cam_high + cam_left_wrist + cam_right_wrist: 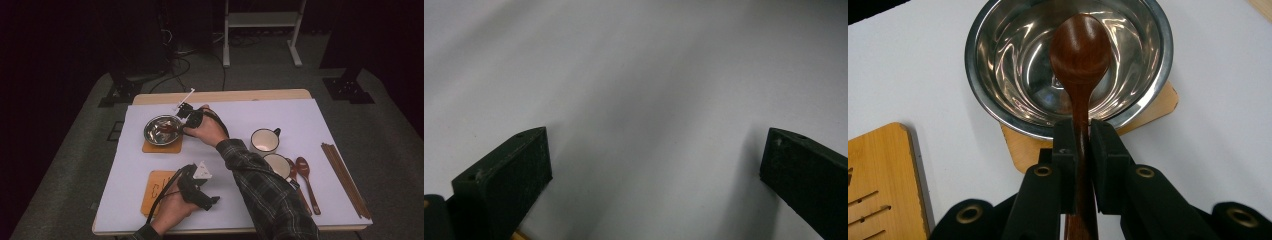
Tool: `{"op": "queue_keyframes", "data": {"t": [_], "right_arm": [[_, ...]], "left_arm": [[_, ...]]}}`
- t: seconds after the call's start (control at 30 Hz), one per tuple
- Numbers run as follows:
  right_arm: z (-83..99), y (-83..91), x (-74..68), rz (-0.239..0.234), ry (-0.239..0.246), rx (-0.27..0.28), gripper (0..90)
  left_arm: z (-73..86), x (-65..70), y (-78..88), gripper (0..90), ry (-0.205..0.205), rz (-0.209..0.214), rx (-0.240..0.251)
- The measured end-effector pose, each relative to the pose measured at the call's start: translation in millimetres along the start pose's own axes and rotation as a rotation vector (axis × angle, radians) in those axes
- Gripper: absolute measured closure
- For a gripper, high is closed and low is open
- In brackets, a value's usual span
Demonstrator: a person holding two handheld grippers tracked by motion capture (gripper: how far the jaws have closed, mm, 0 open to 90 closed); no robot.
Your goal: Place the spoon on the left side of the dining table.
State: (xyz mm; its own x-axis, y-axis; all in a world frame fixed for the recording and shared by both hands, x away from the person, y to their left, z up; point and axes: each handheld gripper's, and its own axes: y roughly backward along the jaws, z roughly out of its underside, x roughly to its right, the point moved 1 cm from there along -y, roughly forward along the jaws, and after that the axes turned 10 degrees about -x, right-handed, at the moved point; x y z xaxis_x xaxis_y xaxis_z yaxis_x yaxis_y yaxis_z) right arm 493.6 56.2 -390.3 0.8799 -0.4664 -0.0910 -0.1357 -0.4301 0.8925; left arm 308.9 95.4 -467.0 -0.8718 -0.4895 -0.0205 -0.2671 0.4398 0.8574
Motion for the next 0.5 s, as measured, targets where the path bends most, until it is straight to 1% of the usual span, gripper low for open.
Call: {"op": "queue_keyframes", "data": {"t": [0.5], "right_arm": [[0.1,-1.8,0.5,0.006,0.004,-0.002,80.9]], "left_arm": [[0.0,0.0,0.0,0.0,0.001,0.0,0.0]]}}
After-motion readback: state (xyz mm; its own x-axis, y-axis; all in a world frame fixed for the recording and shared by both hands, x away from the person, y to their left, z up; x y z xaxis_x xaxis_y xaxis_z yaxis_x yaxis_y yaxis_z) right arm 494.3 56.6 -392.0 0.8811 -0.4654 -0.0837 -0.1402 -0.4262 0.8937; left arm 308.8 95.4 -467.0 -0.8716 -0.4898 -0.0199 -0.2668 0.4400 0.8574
